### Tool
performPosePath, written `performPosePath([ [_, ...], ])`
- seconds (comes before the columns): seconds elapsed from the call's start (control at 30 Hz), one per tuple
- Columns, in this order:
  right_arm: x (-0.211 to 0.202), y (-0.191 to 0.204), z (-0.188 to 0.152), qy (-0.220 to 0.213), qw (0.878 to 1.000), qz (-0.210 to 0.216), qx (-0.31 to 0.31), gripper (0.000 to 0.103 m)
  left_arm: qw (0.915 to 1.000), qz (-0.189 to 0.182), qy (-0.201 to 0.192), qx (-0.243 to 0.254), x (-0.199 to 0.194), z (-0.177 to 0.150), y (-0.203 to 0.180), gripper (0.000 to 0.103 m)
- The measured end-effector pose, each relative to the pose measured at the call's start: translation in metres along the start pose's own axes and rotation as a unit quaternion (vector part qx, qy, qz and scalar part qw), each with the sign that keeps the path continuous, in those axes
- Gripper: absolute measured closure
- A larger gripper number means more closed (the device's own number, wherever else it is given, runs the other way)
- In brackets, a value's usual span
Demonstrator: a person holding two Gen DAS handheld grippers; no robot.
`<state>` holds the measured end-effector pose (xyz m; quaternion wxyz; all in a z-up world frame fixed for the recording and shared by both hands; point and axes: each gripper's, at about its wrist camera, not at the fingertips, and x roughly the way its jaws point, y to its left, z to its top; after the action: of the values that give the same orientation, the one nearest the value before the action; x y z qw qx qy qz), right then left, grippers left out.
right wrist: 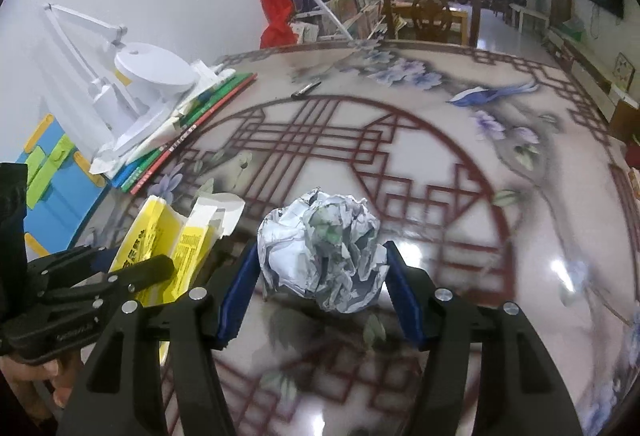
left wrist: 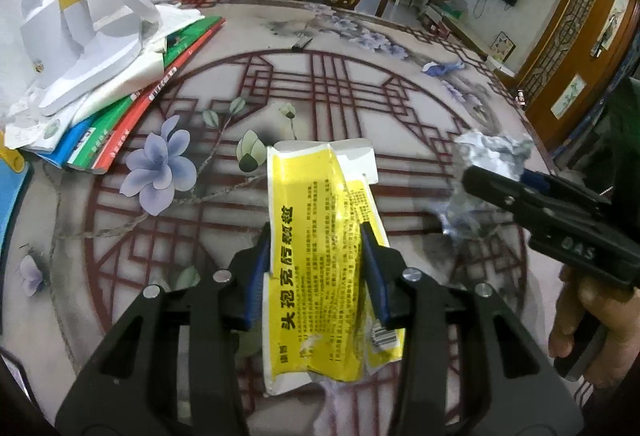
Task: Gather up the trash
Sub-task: 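Carry the sachet and foil over the red bin with both tools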
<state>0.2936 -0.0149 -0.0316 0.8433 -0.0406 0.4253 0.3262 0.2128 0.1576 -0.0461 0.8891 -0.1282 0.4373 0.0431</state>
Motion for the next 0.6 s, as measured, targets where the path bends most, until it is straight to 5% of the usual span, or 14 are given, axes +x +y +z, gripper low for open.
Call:
performPosePath([
  [0.6,-0.179,-0.004,-0.077,-0.056,0.998,-0.035,0.017,0.044,0.9972,-0.065,-0.037,0.008,-0.101,-0.052,-0.074,0.063],
])
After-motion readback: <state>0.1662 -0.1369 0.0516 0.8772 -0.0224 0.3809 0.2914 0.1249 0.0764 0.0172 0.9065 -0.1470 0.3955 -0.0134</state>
